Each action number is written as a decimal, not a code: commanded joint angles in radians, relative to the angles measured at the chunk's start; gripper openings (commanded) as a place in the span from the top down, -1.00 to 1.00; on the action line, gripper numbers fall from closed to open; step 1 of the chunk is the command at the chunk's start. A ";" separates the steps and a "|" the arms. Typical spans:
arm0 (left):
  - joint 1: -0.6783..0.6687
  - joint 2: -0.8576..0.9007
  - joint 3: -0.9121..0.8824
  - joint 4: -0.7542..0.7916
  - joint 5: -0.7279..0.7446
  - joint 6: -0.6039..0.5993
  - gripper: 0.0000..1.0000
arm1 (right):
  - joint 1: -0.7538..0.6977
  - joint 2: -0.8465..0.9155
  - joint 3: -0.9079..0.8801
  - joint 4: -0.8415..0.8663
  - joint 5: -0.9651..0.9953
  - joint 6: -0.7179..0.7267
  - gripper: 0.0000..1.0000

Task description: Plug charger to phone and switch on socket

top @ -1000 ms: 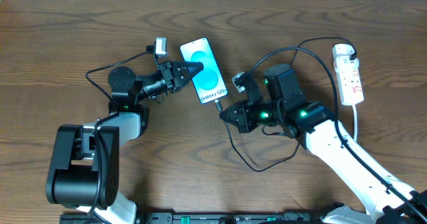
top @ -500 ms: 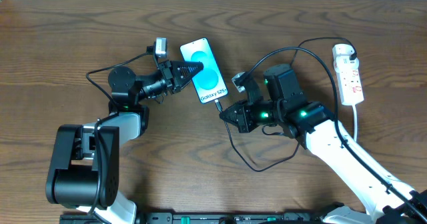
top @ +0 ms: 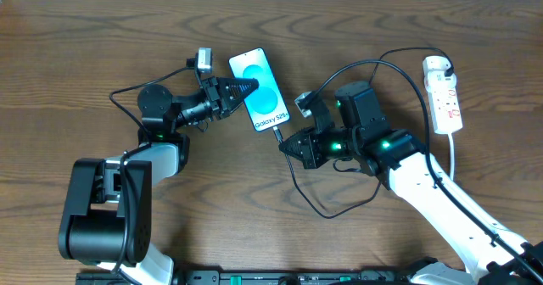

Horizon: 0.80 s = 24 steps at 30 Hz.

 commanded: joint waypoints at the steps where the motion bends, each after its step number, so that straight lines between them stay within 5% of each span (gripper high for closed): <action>1: 0.002 -0.010 0.029 0.014 0.005 0.031 0.85 | -0.006 0.003 0.006 0.003 -0.002 -0.019 0.98; 24: -0.002 -0.010 0.029 0.014 0.004 0.031 0.85 | -0.006 0.003 0.006 0.013 -0.004 0.022 0.98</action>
